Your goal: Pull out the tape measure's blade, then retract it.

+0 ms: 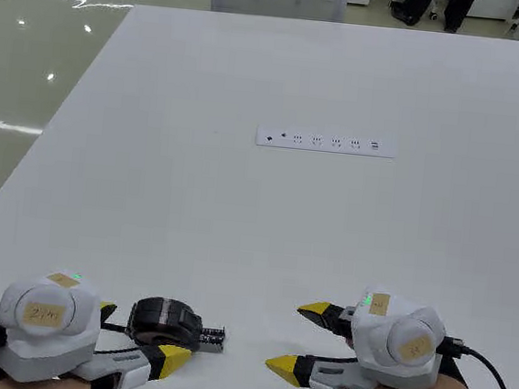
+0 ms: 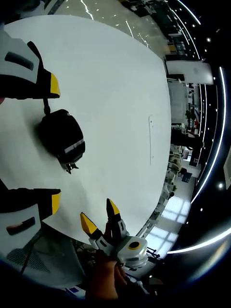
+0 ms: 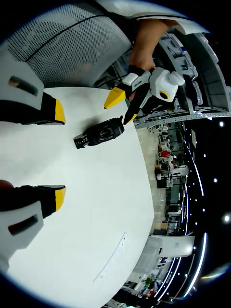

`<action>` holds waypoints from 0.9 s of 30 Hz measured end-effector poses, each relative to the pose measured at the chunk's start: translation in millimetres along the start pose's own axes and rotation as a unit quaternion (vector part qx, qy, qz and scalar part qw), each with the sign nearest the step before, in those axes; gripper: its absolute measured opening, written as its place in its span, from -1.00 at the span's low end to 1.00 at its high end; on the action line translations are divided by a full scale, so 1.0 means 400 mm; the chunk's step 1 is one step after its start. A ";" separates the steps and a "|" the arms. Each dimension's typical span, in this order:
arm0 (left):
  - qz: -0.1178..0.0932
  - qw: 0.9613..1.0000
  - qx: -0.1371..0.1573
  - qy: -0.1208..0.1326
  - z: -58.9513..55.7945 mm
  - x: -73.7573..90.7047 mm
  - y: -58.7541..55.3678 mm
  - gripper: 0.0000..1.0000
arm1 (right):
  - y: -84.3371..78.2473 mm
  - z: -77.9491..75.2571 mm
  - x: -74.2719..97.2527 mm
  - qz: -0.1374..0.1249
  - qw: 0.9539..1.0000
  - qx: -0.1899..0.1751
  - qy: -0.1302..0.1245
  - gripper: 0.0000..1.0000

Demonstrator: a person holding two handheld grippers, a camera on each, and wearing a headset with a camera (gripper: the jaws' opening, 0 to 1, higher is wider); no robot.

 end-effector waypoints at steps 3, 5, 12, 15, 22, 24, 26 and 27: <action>0.002 1.000 -0.005 0.000 0.004 0.010 -0.005 0.47 | -0.002 -0.005 0.017 -0.002 1.000 -0.003 -0.009 0.02; 0.002 1.000 -0.009 -0.001 0.009 0.017 -0.011 0.48 | -0.006 -0.007 0.029 -0.001 1.000 -0.004 -0.012 0.03; -0.004 1.000 -0.014 0.000 0.024 0.044 -0.021 0.56 | -0.017 -0.008 0.070 0.000 1.000 -0.007 -0.022 0.11; -0.007 1.000 -0.014 -0.002 0.028 0.055 -0.025 0.59 | -0.023 -0.004 0.086 0.001 1.000 -0.011 -0.022 0.18; -0.004 1.000 -0.025 -0.001 0.038 0.072 -0.037 0.64 | -0.050 0.001 0.123 0.012 0.999 -0.016 -0.027 0.27; -0.004 0.999 -0.035 -0.001 0.039 0.076 -0.038 0.64 | -0.057 0.001 0.133 0.014 0.999 -0.017 -0.032 0.31; -0.004 0.999 -0.038 -0.002 0.040 0.080 -0.039 0.64 | -0.066 0.002 0.145 0.016 0.999 -0.020 -0.035 0.34; -0.006 0.999 -0.038 -0.004 0.040 0.082 -0.039 0.65 | -0.072 0.002 0.152 0.018 0.999 -0.024 -0.037 0.35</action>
Point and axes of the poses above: the centre of the closed fingertips' face, and the gripper's own axes: x roughly backward along the fingers, z roughly to its left, y roughly out of its top, the point moved 6 cm from there along x, roughly backward along the fingers, and after that the axes turned 4 degrees about x, right-handed, at the moved point
